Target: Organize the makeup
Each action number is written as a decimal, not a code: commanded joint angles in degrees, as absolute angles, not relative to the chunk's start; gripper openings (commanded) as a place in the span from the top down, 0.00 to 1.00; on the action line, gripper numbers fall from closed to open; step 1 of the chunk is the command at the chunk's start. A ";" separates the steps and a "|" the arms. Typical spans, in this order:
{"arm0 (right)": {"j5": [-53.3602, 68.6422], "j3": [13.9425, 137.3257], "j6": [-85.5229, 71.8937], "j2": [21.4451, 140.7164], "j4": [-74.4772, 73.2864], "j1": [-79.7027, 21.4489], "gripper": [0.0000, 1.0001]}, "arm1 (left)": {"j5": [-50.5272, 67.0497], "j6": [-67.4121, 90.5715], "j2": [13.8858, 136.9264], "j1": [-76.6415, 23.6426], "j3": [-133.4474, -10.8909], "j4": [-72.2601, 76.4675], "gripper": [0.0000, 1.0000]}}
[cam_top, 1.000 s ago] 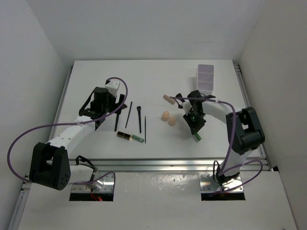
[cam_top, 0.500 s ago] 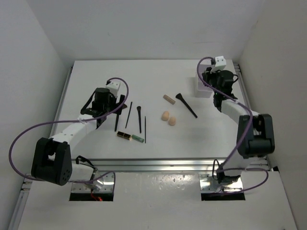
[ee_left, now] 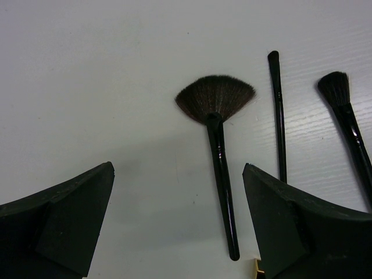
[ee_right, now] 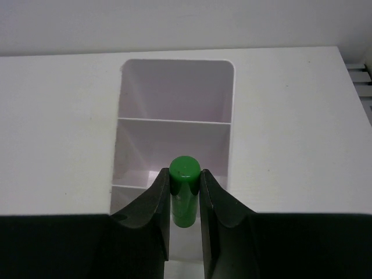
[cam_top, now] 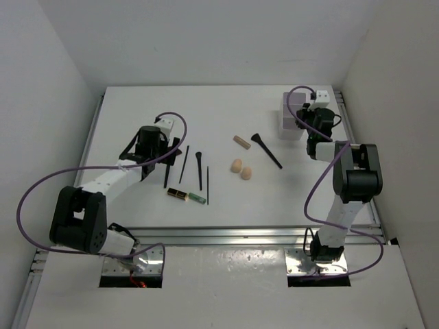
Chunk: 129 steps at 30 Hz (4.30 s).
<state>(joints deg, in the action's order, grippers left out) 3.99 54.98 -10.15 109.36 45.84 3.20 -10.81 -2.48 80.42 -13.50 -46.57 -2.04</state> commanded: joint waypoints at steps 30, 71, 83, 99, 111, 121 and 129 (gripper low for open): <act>16.08 73.54 7.92 95.62 -25.27 -19.49 0.26 | -0.23 -10.43 74.28 -12.92 -45.44 -4.64 0.10; 6.59 42.28 -1.94 68.29 -24.69 -29.71 0.25 | 19.08 -74.09 92.55 -27.60 -52.47 -41.66 0.37; 4.57 42.98 -0.53 67.06 -26.89 -29.79 0.25 | 18.55 -73.48 93.60 -27.60 -49.92 -36.92 0.69; 2.99 42.98 -1.84 63.90 -26.19 -28.48 0.23 | 20.47 -63.11 91.76 -24.79 -60.97 -43.04 1.00; 1.14 40.08 -8.35 56.96 -23.21 -17.68 0.18 | 39.45 -37.30 98.96 -22.06 -93.06 -38.52 1.00; 16.08 42.98 -14.15 61.35 -21.28 4.29 0.18 | 30.07 -3.35 114.60 -29.26 -106.61 5.13 1.00; 12.68 33.50 -18.36 54.15 -15.48 9.14 0.19 | 26.54 8.34 129.54 -33.57 -117.05 27.75 1.00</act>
<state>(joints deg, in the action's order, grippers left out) 13.93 36.18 -14.63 57.30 -19.64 8.25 28.12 0.67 127.48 -32.73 -112.01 12.29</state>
